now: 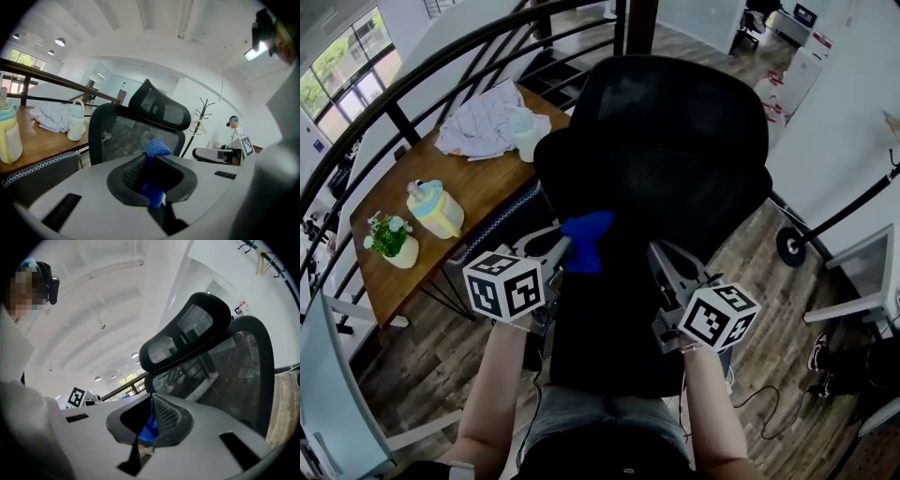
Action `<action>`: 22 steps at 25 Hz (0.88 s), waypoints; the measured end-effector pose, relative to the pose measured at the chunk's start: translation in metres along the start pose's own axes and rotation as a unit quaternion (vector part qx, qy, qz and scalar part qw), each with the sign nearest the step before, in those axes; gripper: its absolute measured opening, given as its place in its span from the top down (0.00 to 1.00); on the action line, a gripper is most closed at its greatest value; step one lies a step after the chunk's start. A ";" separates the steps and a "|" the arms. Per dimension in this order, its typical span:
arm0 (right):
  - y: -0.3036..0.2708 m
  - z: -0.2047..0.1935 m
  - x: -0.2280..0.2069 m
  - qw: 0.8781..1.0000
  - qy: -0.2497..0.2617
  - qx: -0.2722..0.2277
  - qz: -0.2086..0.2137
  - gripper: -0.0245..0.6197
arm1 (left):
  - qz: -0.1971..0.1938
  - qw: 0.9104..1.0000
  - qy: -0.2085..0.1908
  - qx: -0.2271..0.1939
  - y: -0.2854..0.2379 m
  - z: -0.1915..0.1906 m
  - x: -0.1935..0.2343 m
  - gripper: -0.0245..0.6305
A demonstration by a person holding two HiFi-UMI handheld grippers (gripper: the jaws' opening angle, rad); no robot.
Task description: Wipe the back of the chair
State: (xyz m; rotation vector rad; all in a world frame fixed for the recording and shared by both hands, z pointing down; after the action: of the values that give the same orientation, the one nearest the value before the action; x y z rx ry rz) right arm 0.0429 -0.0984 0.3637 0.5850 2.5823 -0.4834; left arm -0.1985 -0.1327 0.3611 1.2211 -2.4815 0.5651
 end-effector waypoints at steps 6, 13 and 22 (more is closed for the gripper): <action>0.032 0.003 0.015 1.000 0.018 -0.022 -0.008 0.91 | -0.056 0.998 -0.015 0.000 -0.009 -0.003 -0.043 0.90; 0.061 -0.003 0.030 0.998 0.036 -0.048 -0.019 0.91 | -0.098 0.995 -0.030 0.009 -0.006 -0.019 -0.082 0.90; 0.083 -0.007 0.027 0.996 0.049 -0.064 -0.044 0.91 | -0.097 0.995 -0.022 -0.004 0.000 -0.030 -0.099 0.90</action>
State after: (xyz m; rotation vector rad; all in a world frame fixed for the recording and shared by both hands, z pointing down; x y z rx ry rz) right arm 0.0581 -0.0163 0.3374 0.4629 2.7168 -0.3217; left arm -0.1377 -0.0509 0.3437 1.4660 -2.3616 0.4823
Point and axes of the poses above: the fingertips, and each gripper's own axes: y backward along the fingers, x to its left, z out of its top, the point moved 8 cm from there along y, backward along the fingers, and after that the axes turned 13 degrees about -z, right-handed, at the moved point
